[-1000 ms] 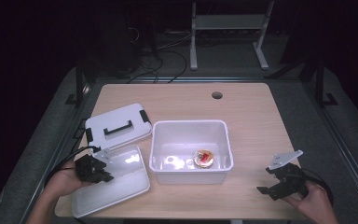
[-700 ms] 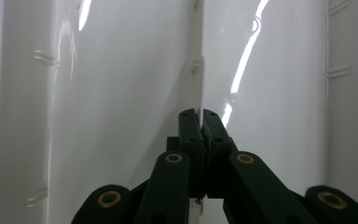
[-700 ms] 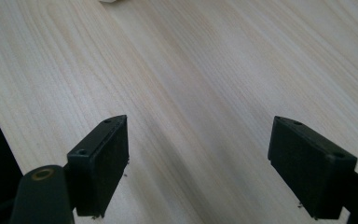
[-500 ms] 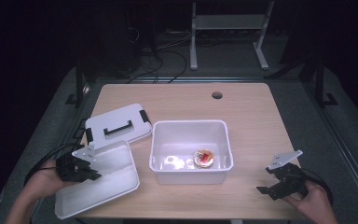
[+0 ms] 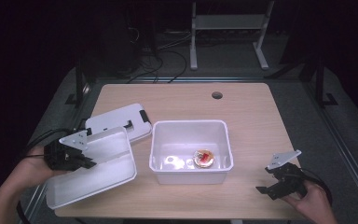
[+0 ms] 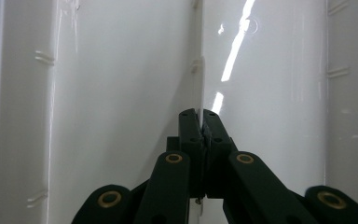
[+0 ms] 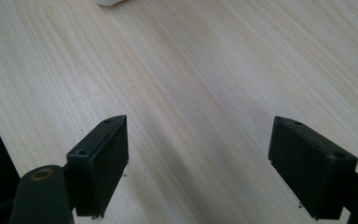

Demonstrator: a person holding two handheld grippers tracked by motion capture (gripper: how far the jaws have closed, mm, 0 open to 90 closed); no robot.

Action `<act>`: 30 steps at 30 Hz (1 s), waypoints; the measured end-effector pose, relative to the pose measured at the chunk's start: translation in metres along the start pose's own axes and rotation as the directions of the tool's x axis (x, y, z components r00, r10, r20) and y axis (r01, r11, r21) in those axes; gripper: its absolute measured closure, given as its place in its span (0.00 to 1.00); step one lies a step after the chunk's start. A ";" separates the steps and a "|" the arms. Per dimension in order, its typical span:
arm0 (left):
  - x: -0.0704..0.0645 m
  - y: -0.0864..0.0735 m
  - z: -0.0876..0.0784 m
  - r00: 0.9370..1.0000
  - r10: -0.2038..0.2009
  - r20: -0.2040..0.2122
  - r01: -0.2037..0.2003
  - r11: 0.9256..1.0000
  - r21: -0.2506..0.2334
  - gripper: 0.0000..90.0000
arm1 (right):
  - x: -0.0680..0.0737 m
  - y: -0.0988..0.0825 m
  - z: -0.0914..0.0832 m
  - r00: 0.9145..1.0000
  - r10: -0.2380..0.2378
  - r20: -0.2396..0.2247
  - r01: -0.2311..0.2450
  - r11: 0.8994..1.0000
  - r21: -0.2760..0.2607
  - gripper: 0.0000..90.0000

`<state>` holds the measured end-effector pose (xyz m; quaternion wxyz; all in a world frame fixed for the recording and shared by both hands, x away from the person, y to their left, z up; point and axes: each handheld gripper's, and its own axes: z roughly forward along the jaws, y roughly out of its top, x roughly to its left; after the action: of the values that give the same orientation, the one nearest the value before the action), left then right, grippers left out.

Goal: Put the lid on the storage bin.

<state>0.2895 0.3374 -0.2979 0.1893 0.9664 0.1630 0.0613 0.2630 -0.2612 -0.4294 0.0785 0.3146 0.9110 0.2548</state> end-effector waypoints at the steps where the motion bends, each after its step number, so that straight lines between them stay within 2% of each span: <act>1: 0.000 0.006 -0.003 1.000 0.011 -0.003 -0.011 1.000 -0.001 0.99 | 0.000 0.000 0.000 1.000 -0.001 0.001 0.001 1.000 -0.001 0.22; 3: 0.000 0.009 -0.005 1.000 0.017 -0.005 -0.017 1.000 -0.002 0.99 | 0.000 0.000 0.000 1.000 -0.001 0.001 0.001 1.000 -0.001 0.22; 5: 0.001 0.025 -0.012 0.999 0.040 -0.009 -0.040 0.999 -0.004 0.99 | 0.000 0.000 0.000 1.000 -0.004 0.004 0.004 1.000 -0.007 0.21; 6: 0.001 0.025 -0.012 0.999 0.040 -0.009 -0.040 0.999 -0.004 0.99 | 0.000 0.000 0.000 1.000 -0.004 0.004 0.004 1.000 -0.007 0.21; 7: 0.002 0.035 -0.016 0.998 0.057 -0.010 -0.057 0.998 0.000 0.99 | 0.000 0.001 -0.001 1.000 -0.008 0.011 0.008 1.000 -0.002 0.21; 9: 0.003 0.040 -0.018 0.998 0.063 -0.009 -0.063 0.998 0.000 0.99 | 0.000 0.001 -0.001 1.000 -0.008 0.012 0.008 1.000 -0.002 0.21; 10: 0.004 0.050 -0.020 0.997 0.074 -0.008 -0.074 0.997 -0.004 0.99 | -0.001 0.001 -0.002 1.000 -0.011 0.018 0.011 1.000 -0.003 0.21; 11: 0.004 0.050 -0.020 0.997 0.074 -0.008 -0.074 0.997 -0.004 0.99 | -0.001 0.000 -0.002 1.000 -0.010 0.018 0.010 1.000 -0.005 0.21; 12: 0.006 0.059 -0.021 0.996 0.084 -0.007 -0.084 0.996 -0.003 0.99 | -0.001 0.000 -0.002 1.000 -0.010 0.019 0.010 1.000 -0.005 0.21; 13: 0.006 0.059 -0.021 0.996 0.084 -0.007 -0.084 0.996 -0.003 0.99 | -0.001 0.000 -0.002 1.000 -0.010 0.019 0.010 1.000 -0.005 0.21; 17: 0.007 0.080 -0.018 0.995 0.102 0.002 -0.102 0.995 -0.011 0.99 | -0.001 0.000 -0.003 1.000 -0.005 0.015 0.005 1.000 -0.008 0.21; 20: 0.008 0.102 -0.013 0.991 0.134 0.012 -0.134 0.991 0.002 0.99 | -0.001 -0.001 -0.004 1.000 0.001 0.018 -0.001 1.000 -0.016 0.21; 21: 0.008 0.102 -0.013 0.991 0.134 0.012 -0.134 0.991 0.002 0.99 | -0.001 -0.001 -0.004 1.000 0.001 0.018 -0.001 1.000 -0.016 0.21; 22: 0.009 0.112 -0.010 0.989 0.144 0.019 -0.144 0.990 -0.002 0.99 | -0.001 -0.002 -0.005 1.000 0.003 0.018 -0.003 1.000 -0.019 0.21; 23: 0.009 0.112 -0.010 0.989 0.144 0.019 -0.144 0.990 -0.002 0.99 | -0.001 -0.002 -0.005 1.000 0.003 0.018 -0.003 1.000 -0.019 0.21; 27: 0.008 0.133 -0.001 0.986 0.161 0.036 -0.161 0.987 -0.006 0.99 | -0.001 -0.003 -0.007 1.000 0.006 0.022 -0.005 1.000 -0.024 0.21; 28: 0.006 0.144 0.004 0.984 0.168 0.050 -0.168 0.986 -0.009 0.99 | -0.001 -0.004 -0.008 1.000 0.010 0.024 -0.010 1.000 -0.026 0.21; 30: 0.005 0.150 0.007 0.983 0.178 0.055 -0.178 0.984 -0.007 0.99 | -0.001 -0.004 -0.009 1.000 0.012 0.025 -0.012 1.000 -0.026 0.21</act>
<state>0.3389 0.2056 -0.2463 0.1883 0.9782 0.0709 0.0514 0.2587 -0.2683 -0.4243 0.0923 0.3221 0.9047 0.2631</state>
